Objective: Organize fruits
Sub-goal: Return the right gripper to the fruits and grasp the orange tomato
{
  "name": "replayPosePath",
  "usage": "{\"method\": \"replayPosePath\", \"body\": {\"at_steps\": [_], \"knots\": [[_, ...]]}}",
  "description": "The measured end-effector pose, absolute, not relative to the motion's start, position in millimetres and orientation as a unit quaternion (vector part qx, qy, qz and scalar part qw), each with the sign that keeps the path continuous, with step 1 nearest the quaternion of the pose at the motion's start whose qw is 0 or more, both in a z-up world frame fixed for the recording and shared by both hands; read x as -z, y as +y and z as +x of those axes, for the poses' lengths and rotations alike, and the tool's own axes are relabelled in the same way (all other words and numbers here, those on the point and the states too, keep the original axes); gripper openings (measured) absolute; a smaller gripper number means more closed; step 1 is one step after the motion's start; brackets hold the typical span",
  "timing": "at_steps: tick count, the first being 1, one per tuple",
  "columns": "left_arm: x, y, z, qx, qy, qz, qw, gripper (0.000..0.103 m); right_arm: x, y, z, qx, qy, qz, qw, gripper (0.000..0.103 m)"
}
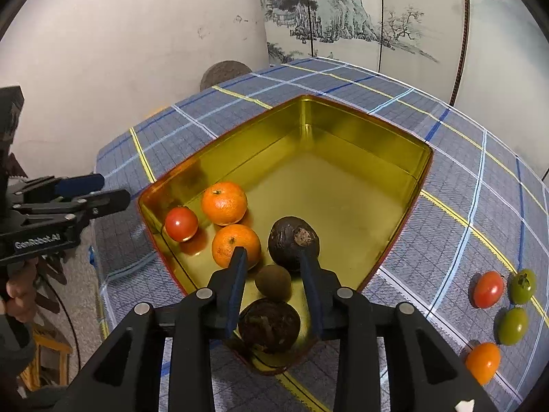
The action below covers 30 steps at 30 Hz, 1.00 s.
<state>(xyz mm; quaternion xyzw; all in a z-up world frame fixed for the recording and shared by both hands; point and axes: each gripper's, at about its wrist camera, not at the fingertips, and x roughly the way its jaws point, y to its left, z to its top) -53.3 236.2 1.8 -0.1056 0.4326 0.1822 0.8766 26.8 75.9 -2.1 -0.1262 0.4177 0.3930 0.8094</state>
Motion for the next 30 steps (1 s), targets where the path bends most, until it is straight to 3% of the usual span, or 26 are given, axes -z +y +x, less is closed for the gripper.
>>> {"method": "replayPosePath", "body": {"at_steps": [12,30], "knots": [[-12.2,206.9,-37.2,-0.146,0.427,-0.087,0.888,0.064,-23.0,18.0,20.1,-0.353,0.392,-0.103,0.843,0.034],[-14.9,151.6,-6.9,-0.088,0.435,-0.056,0.894,0.064,11.5,-103.4,52.8,-0.231,0.438,-0.076,0.865,0.034]]}}
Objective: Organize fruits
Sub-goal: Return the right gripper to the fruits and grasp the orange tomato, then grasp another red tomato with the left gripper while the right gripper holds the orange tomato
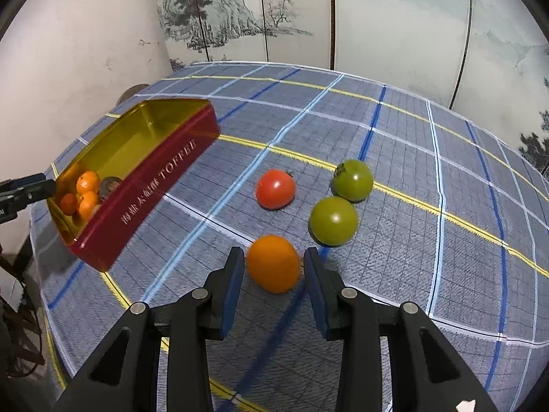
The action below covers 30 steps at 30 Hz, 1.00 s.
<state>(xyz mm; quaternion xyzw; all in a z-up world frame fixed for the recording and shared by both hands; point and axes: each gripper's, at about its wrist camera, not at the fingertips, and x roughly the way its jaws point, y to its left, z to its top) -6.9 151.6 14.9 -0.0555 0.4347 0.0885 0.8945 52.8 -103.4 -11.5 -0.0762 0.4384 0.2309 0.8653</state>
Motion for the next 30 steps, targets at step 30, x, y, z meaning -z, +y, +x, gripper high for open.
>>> {"method": "replayPosePath", "body": {"at_steps": [30], "knots": [[-10.0,55.6,33.6,0.001,0.451,-0.015,0.892,0.064,25.9,-114.5,54.9,-0.208,0.428,-0.088,0.875,0.032]]}}
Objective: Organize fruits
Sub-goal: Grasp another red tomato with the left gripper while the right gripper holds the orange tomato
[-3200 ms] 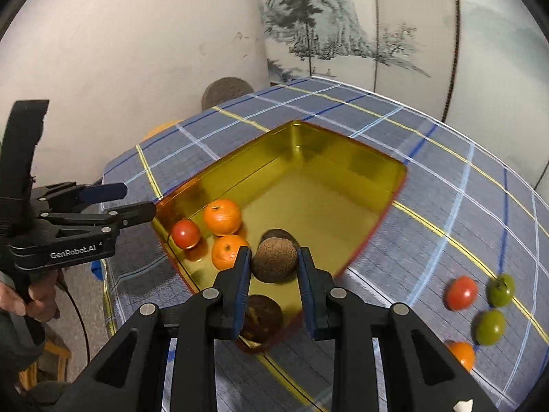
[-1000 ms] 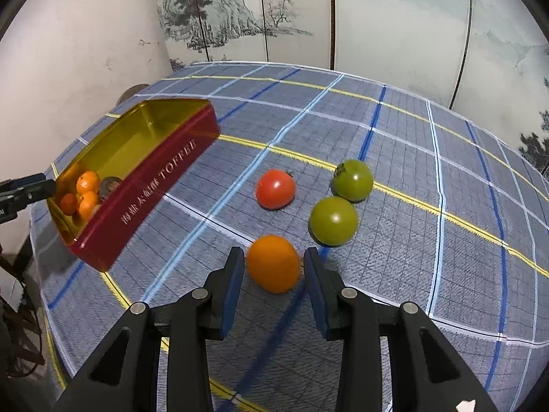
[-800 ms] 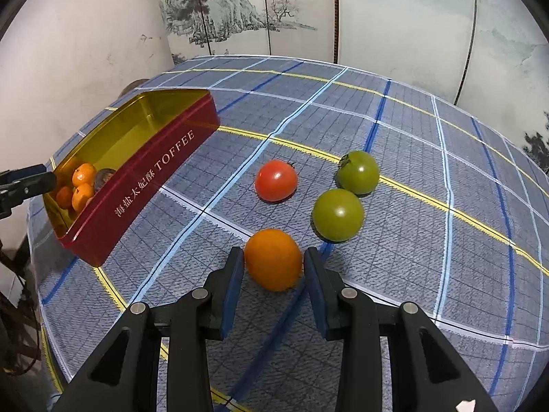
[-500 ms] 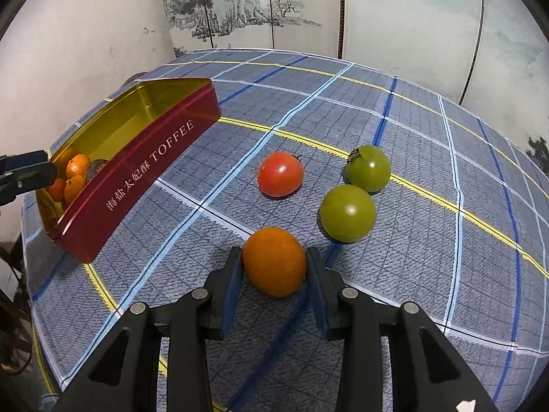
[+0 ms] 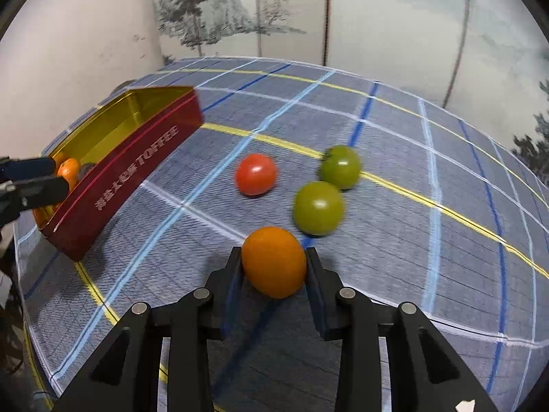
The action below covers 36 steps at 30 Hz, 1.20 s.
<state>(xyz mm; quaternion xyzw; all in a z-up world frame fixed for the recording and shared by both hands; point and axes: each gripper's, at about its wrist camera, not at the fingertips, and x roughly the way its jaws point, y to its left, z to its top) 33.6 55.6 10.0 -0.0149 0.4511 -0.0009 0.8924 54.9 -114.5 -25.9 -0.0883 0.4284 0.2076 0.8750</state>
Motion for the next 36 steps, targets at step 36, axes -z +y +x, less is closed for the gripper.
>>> {"method": "replayPosePath", "body": {"at_steps": [36], "knots": [[38.7,-37.1,155.2,0.050,0.477,-0.004,0.877,0.061,35.4,-250.0,111.0,-0.054,0.438,0.001,0.897,0.033]]}}
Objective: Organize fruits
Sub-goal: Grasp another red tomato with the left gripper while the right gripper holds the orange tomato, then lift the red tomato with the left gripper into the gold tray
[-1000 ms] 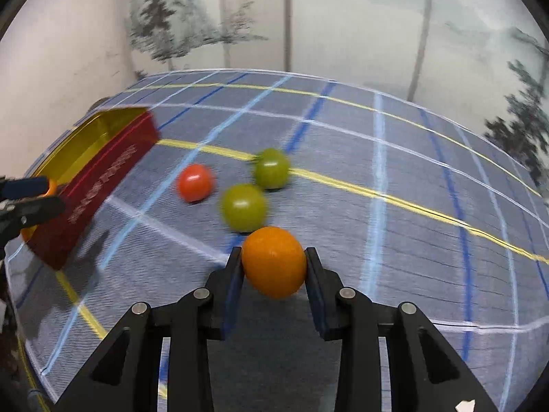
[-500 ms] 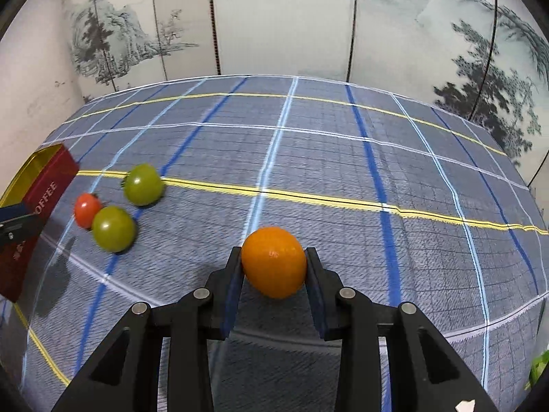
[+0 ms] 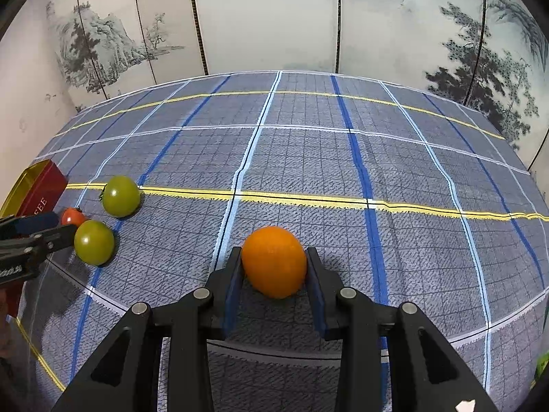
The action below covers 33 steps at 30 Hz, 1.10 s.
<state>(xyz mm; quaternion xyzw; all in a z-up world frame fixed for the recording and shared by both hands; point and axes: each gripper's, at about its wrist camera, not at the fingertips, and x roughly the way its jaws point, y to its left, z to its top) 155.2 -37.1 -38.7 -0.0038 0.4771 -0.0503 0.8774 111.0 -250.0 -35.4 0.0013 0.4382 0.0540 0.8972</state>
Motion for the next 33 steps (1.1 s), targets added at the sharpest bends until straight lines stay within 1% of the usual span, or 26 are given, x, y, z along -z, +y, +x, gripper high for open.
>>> {"method": "replayPosePath", "body": {"at_steps": [2,4,5,7,9,20,33], "knots": [[41.2,-36.6,159.7,0.052,0.479,-0.008,0.876,0.057,35.7,-248.1,110.9,-0.053,0.439,-0.004,0.897,0.034],[44.3,-35.8,162.5,0.050,0.482,-0.008,0.875,0.049,35.8,-247.5,111.2,-0.054,0.439,-0.009,0.897,0.034],[45.7,-36.1,163.1,0.052,0.484,-0.008,0.874,0.047,36.0,-247.1,111.3,-0.053,0.439,-0.011,0.897,0.034],[48.1,-35.9,161.9,0.056,0.485,-0.009,0.872,0.038,36.1,-247.6,111.0,-0.053,0.440,-0.011,0.897,0.034],[48.4,-37.4,159.3,0.055,0.483,-0.004,0.874,0.033,36.2,-247.4,111.3,-0.053,0.440,-0.011,0.897,0.034],[39.1,-25.7,134.3,0.045,0.484,-0.009,0.874,0.033,36.7,-243.4,111.0,-0.045,0.440,-0.023,0.896,0.034],[-0.3,17.5,92.8,0.019,0.464,-0.030,0.885,0.033,35.9,-241.1,110.5,-0.041,0.439,-0.030,0.897,0.034]]}}
